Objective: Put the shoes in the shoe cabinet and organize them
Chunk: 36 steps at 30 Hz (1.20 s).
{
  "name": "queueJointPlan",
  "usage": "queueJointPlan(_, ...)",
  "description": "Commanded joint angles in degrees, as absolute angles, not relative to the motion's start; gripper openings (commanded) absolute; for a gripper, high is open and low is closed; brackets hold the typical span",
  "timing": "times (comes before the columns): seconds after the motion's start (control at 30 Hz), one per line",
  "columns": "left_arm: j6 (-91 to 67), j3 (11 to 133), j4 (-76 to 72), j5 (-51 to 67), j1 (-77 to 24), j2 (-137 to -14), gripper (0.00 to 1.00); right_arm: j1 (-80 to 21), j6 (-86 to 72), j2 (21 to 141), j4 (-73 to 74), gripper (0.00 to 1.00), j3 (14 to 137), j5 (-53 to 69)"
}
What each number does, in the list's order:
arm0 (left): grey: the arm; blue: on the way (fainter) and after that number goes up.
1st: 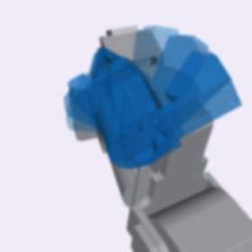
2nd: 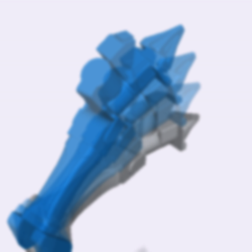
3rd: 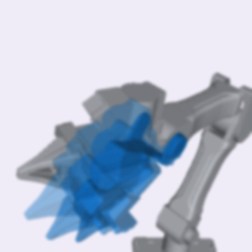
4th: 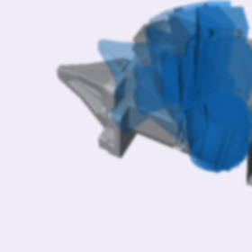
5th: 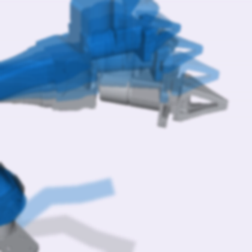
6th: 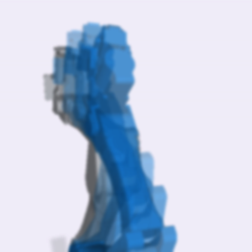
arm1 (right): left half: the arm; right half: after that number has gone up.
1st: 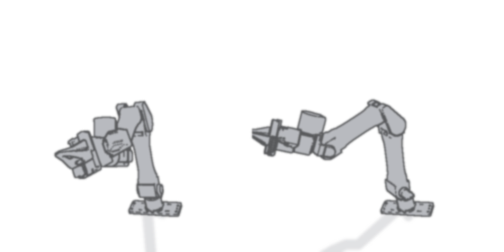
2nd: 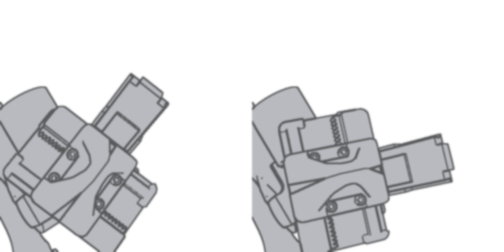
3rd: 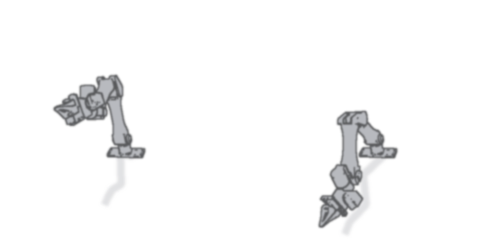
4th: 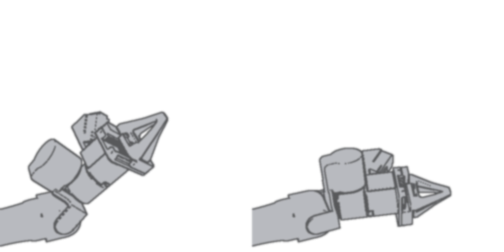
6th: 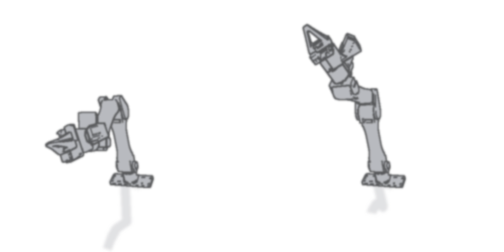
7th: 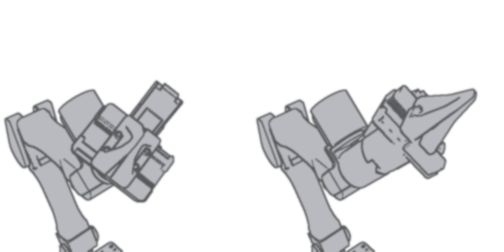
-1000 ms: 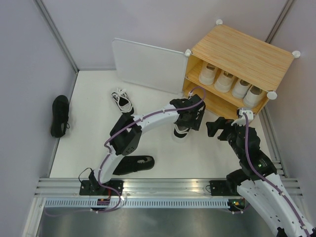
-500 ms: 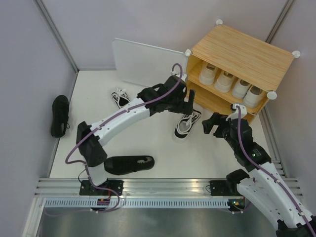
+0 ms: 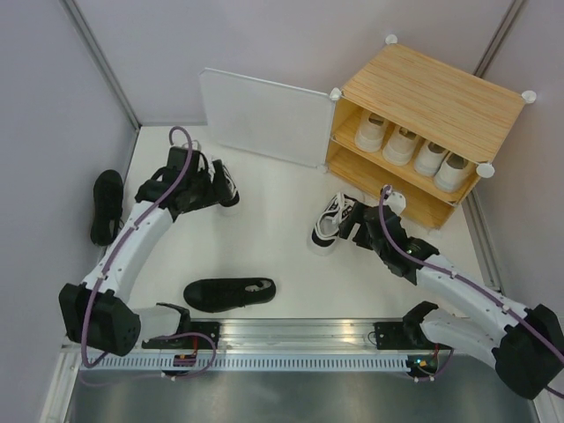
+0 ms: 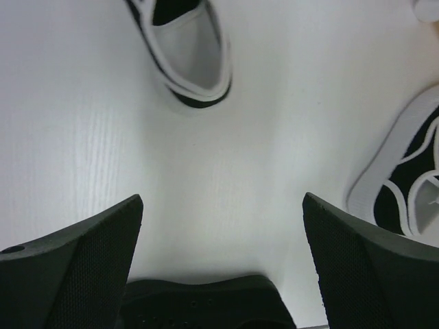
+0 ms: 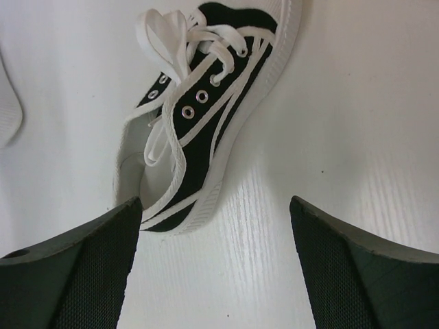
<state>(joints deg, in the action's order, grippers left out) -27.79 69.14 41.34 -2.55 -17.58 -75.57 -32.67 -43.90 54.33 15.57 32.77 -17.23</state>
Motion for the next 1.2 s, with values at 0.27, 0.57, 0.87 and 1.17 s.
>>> queueJointPlan(0.27,-22.2,50.4,34.6,-13.7,-9.3,-56.6,1.00,-40.7,-58.0,72.3,8.0,0.88,37.0,-30.0)
queueJointPlan(0.57,-22.2,51.0,34.6,-11.8,-9.4,-57.3,1.00,-41.7,-62.0,82.1,4.0,0.74,37.9,-29.5)
queueJointPlan(0.87,-22.1,51.0,34.6,-10.5,-9.3,-57.3,1.00,-42.0,-62.9,81.6,3.9,0.21,34.8,-29.3)
queueJointPlan(1.17,-21.9,51.1,34.6,-10.3,-9.3,-57.8,1.00,-41.0,-58.2,76.6,8.1,0.01,42.4,-35.8)
